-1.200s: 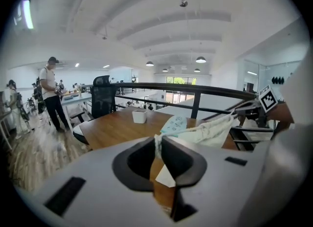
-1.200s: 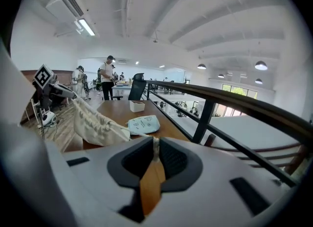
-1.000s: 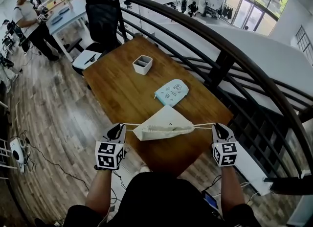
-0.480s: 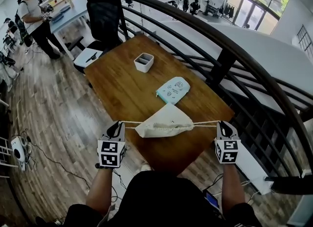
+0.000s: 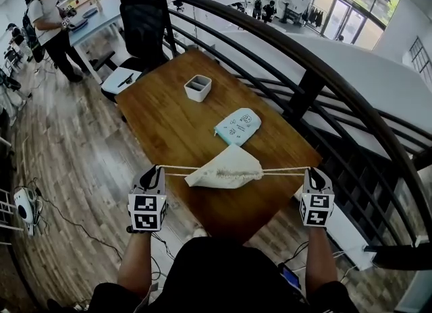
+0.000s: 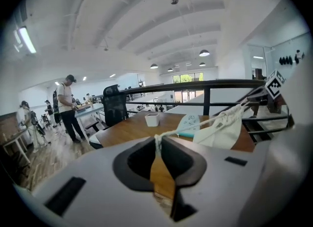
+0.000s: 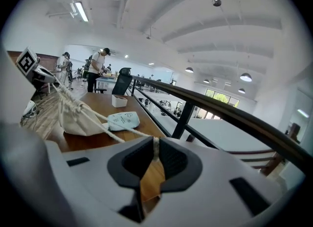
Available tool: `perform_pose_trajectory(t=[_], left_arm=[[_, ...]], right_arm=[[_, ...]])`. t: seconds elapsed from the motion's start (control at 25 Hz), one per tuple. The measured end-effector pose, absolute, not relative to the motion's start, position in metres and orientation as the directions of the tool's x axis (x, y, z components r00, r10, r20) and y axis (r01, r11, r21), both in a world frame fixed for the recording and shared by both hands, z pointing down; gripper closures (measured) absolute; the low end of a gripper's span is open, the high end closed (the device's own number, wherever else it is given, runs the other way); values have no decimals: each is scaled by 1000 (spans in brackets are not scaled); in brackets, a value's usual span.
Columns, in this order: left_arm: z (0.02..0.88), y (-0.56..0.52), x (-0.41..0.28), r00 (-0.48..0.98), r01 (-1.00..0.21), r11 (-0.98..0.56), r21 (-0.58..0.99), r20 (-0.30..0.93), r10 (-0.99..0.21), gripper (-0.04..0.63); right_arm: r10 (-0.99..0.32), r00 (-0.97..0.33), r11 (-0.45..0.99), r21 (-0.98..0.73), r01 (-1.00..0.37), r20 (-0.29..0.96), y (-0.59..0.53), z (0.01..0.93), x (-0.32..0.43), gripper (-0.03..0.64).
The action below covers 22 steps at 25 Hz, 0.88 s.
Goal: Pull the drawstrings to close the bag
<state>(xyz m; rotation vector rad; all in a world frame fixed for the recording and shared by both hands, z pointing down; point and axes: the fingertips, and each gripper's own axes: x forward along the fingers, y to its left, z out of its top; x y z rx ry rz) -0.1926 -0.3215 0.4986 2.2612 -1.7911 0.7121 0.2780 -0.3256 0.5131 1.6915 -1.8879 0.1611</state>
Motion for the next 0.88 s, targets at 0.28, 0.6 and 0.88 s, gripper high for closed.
perform_pose_trajectory(t=[0.28,0.6,0.88], left_arm=[[500,-324,-188,171,-955,-262,-141,460,-872,549],[486,-320,-194,211,-958,-275,-83,448,-869,551],[496,-321,-197,203,-964,-259,-61,462,-863,551]], right_arm=[[-873,-1,168,299,-939,488,-327,514,281,586],[-897,13,117,267,-957,441,-316,493,300,588],[-894,38,108,297,-949,446,-315,499,300,586]])
